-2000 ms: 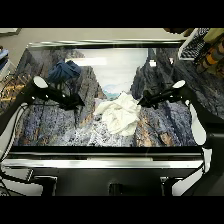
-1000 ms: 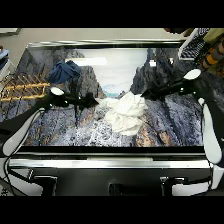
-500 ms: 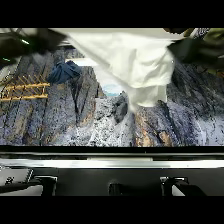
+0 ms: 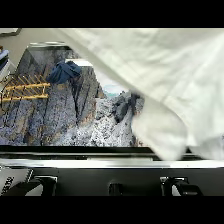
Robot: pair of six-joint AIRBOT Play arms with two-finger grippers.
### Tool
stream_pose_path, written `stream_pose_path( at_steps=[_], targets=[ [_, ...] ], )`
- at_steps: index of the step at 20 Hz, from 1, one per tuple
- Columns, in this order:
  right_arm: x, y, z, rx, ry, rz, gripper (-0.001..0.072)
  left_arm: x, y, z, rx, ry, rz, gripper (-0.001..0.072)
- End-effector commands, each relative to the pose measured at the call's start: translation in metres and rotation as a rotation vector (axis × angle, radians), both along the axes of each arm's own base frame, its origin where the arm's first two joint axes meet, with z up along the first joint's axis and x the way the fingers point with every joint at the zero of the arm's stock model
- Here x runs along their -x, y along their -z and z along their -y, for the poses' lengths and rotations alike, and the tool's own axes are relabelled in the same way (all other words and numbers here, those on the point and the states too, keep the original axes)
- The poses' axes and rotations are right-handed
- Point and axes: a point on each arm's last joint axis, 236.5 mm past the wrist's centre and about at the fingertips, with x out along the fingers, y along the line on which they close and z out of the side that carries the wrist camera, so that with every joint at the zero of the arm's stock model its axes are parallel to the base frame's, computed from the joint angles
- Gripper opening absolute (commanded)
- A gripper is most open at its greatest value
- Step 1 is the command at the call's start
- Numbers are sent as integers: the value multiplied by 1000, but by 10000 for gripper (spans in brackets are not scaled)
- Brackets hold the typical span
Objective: Fold the clothes and pants, and hang the long-sleeved shirts on hangers.
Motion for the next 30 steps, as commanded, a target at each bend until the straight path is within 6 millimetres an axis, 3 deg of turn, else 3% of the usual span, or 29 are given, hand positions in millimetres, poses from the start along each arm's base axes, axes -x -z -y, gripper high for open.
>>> stream_pose_path(
  at_steps=[1, 4, 6, 8, 11, 14, 15, 17, 18, 19, 20, 21, 23, 26, 28, 30],
  targets=[
    [-52, 45, 3, -112, 3, -224, 38, -13, 29, -8, -89, -52, -50, 15],
    [-143, 139, -8, -176, -57, -525, 38, -66, 101, -26, -182, -153, -225, 16],
    [-198, 213, -30, -235, -120, -703, 38, -100, 170, -37, -250, -201, -386, 15],
    [-243, 298, -65, -248, -146, -847, 38, -127, 254, -45, -319, -224, -569, 15],
    [-278, 416, -121, -258, -146, -995, 38, -146, 366, -49, -376, -209, -812, 15],
    [-292, 485, -157, -318, -115, -1060, 39, -156, 445, -47, -402, -184, -968, 16],
    [-295, 498, -161, -333, -101, -1065, 58, -158, 464, -47, -405, -183, -1001, 15],
    [-298, 505, -160, -360, -90, -1078, 103, -160, 485, -46, -402, -180, -1040, 15],
    [-297, 502, -156, -363, -95, -1085, 174, -160, 489, -46, -403, -179, -1048, 16],
    [-295, 495, -148, -367, -101, -1094, 319, -160, 490, -47, -405, -181, -1047, 15],
    [-292, 484, -136, -366, -113, -1103, 406, -161, 489, -47, -403, -183, -1045, 15],
    [-288, 471, -121, -361, -126, -1111, 441, -161, 489, -47, -403, -183, -1044, 15],
    [-272, 441, -79, -330, -170, -1129, 443, -161, 487, -47, -403, -183, -1042, 16],
    [-233, 411, 8, -207, -157, -1165, 445, -157, 487, -46, -409, -170, -1052, 16],
    [-210, 416, 70, -98, -45, -1219, 493, -152, 488, -46, -415, -158, -1064, 16],
    [-191, 435, 106, -86, 26, -1287, 497, -149, 488, -45, -420, -146, -1075, 16]
  ],
)
